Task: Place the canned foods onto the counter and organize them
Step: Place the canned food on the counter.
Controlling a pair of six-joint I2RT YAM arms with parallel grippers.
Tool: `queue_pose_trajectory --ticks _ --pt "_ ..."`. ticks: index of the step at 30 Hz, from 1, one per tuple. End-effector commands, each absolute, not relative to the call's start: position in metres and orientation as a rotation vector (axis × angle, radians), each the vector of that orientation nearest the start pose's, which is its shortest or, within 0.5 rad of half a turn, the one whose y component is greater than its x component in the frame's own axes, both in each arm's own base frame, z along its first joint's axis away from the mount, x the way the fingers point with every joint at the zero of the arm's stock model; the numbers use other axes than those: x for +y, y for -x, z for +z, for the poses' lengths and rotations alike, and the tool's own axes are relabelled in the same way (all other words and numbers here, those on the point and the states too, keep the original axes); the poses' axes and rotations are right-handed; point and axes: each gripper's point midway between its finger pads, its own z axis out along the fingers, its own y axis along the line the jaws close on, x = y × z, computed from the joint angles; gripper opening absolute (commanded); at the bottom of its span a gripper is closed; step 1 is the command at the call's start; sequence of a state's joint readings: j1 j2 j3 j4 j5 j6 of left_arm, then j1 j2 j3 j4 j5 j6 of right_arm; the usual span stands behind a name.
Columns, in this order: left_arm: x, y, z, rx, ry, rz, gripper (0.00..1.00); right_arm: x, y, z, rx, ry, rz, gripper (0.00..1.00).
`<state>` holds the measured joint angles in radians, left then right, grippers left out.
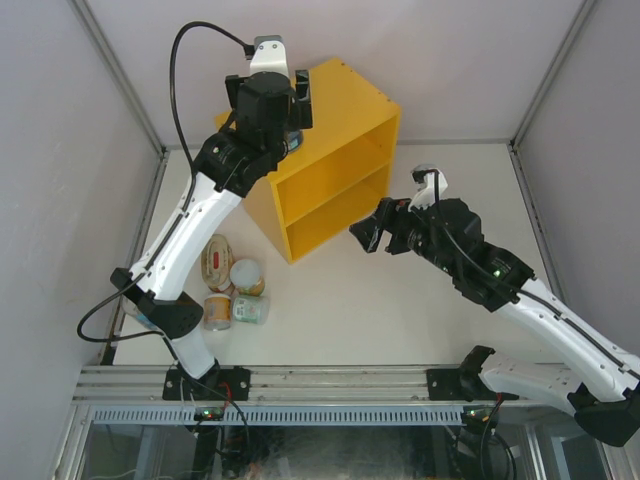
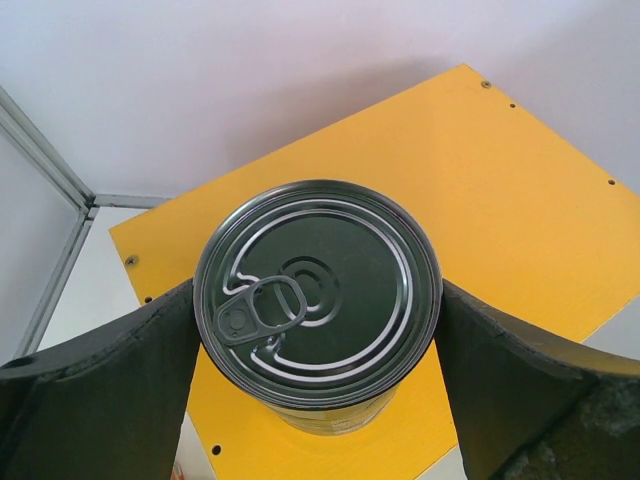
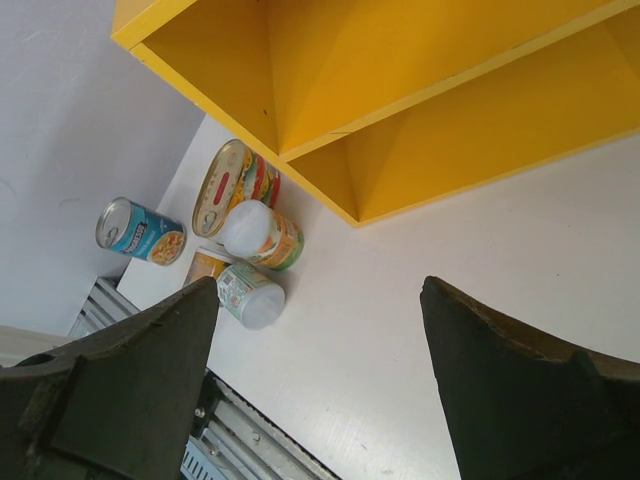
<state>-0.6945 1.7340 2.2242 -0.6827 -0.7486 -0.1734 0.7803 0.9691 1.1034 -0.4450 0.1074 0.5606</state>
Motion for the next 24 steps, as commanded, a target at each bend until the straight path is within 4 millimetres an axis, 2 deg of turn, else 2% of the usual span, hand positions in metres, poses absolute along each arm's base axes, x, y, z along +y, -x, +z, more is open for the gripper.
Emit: queue_pose_trajectory --ticks 1,9,14,21,24 --pt "-0.192 -0.405 0.524 1.547 0.212 -0.132 0.93 0.233 -0.235 0.333 1.891 0.122 0.827 0.82" --pt "-0.197 -0.410 0.516 1.566 0.202 -0.129 0.99 0.236 -0.237 0.331 1.888 0.145 0.827 0.82" --pt "-0.196 -0.407 0.522 1.548 0.221 -0.150 1.00 0.234 -0.241 0.334 1.868 0.166 0.807 0.82" --pt "-0.186 -0.377 0.551 1.492 0.255 -0.220 1.00 0.234 -0.247 0.349 1.822 0.195 0.765 0.82" --pt "-0.179 -0.362 0.560 1.478 0.269 -0.259 1.00 0.242 -0.250 0.362 1.791 0.222 0.732 0.82"
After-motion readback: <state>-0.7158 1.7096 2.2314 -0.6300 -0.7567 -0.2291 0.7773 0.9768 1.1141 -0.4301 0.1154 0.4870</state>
